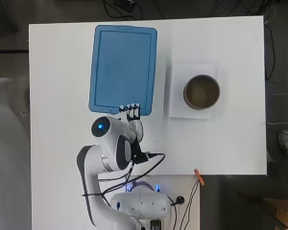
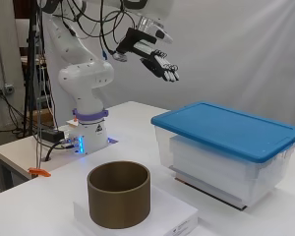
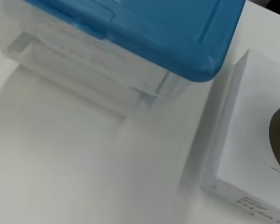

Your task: Teleoperate dual arm-hand system to remove items from a box

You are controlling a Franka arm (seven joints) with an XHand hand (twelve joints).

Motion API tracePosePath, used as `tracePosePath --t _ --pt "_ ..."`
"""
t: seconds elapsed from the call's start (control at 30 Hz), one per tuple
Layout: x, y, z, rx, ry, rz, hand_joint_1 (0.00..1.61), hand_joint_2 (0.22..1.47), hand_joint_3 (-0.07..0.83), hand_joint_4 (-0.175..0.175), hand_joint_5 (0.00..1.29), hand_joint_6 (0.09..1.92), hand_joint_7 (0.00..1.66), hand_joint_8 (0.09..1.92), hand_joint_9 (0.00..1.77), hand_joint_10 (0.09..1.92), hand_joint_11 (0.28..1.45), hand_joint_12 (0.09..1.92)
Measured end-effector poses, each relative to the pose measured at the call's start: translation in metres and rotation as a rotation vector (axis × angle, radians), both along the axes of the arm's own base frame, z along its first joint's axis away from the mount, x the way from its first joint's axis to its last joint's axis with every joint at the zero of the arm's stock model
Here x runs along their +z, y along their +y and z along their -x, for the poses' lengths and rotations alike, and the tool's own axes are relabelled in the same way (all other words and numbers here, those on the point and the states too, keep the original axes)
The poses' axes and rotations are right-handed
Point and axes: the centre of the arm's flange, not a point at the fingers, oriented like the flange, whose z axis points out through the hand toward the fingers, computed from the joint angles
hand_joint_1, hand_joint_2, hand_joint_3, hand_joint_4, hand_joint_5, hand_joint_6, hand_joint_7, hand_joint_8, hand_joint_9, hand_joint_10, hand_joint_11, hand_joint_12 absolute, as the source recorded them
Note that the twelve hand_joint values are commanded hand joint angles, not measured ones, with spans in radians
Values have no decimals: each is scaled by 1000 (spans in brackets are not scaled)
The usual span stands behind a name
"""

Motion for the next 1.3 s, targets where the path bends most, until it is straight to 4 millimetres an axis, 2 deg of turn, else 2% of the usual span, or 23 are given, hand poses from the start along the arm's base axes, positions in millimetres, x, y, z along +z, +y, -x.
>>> tracePosePath --t 0.2,0.4,0.5,0.63,0.77,0.87,1.03,1.1,1.17,1.23,1.3 --pt "-25 7 9 166 40 164 255 925 -3 109 339 87 404 87 426 87 406 87" --pt "-35 9 30 329 -138 390 270 907 -5 141 397 87 427 87 427 87 368 87" --pt "-36 9 25 345 -210 415 269 930 6 132 390 87 436 87 424 87 364 87" --pt "-39 7 17 254 -272 381 248 924 1 104 380 87 468 87 442 87 363 87" --pt "-52 6 10 189 -283 368 111 915 -4 85 370 87 489 87 454 87 365 87" --pt "-65 1 2 180 -273 406 128 893 -10 82 377 87 502 87 453 87 369 87" --pt "-93 -6 -12 181 -236 415 246 848 -21 82 414 87 508 87 451 87 376 87" --pt "-102 -8 -15 178 -223 405 266 835 -21 78 411 87 471 87 418 87 364 87" --pt "-107 -7 -19 169 -202 384 280 832 -14 73 406 87 473 87 410 87 356 87" --pt "-107 -1 -25 159 -181 361 291 846 -3 76 441 87 578 87 522 87 372 87" --pt "-106 7 -33 142 -209 343 296 852 0 66 391 87 553 87 514 87 382 87"
